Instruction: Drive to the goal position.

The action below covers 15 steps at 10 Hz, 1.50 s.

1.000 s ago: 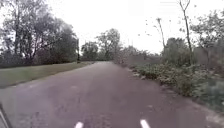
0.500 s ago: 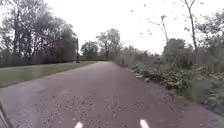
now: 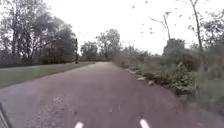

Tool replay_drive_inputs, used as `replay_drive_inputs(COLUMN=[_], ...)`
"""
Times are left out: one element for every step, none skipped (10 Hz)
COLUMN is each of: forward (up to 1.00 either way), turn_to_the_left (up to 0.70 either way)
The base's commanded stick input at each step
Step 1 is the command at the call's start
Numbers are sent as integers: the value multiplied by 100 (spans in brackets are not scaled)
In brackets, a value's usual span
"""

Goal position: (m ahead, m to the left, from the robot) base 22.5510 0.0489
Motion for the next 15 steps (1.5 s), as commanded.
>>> replay_drive_inputs(forward=[70,70,70,70,70,70,70,70,70,70,70,70,70,70,70], turn_to_the_left=[0,0,0,0,0,0,0,0,0,0,0,0,0,0,0])
